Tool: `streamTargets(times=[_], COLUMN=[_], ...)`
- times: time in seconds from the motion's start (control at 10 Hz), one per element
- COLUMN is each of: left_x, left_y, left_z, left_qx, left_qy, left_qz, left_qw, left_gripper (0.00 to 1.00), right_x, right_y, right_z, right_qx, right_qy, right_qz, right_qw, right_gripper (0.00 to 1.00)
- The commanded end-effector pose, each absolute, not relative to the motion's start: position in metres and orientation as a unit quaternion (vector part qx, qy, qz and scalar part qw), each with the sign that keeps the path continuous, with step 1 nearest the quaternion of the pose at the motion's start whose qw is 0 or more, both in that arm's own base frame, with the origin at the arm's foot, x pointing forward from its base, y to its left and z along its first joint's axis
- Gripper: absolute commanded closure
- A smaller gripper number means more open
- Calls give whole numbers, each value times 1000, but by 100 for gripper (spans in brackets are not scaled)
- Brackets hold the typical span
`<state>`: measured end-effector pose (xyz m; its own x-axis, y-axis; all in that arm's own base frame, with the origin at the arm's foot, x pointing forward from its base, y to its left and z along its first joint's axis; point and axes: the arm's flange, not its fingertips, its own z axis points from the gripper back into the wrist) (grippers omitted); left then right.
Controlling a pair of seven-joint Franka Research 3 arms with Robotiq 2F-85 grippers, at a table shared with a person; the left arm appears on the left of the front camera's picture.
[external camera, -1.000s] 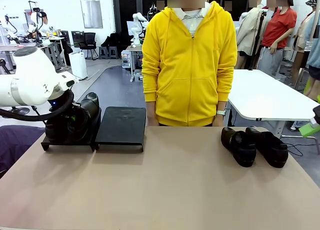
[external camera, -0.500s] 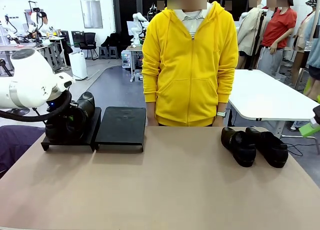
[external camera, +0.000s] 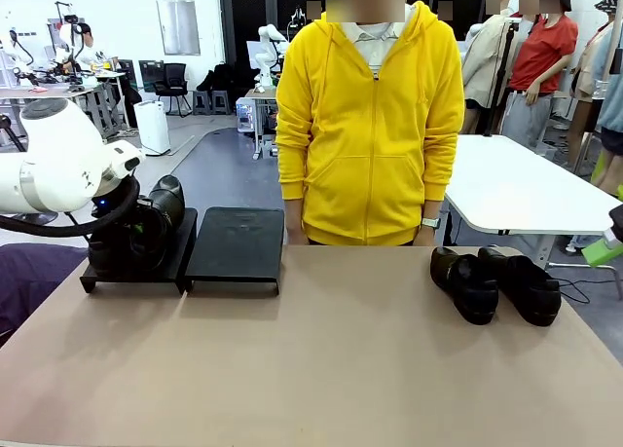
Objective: Organize the shoes by placing them on the stand.
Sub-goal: Place the Shoe from the middle of the table onto the Shoes Stand.
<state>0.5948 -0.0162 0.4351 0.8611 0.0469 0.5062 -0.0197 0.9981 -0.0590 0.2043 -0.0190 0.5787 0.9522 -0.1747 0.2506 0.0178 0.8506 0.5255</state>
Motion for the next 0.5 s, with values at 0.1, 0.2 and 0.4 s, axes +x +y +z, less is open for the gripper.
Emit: streamTargets(times=[0.1, 0.2, 0.4], left_x=[600, 601, 603], left_y=[-18, -17, -17], left_z=[440, 440, 439], left_qx=[-22, -22, -19], left_qy=[-270, -271, -268], left_qz=[25, 22, 18], left_qw=[962, 962, 963], left_gripper=[0, 0, 0], right_x=[204, 204, 204], right_y=[-20, -20, -20], right_z=[580, 580, 580], right_qx=[276, 276, 276], right_qy=[-148, -148, -148], right_qz=[-46, -46, -46], right_qw=[949, 949, 949], right_gripper=[0, 0, 0])
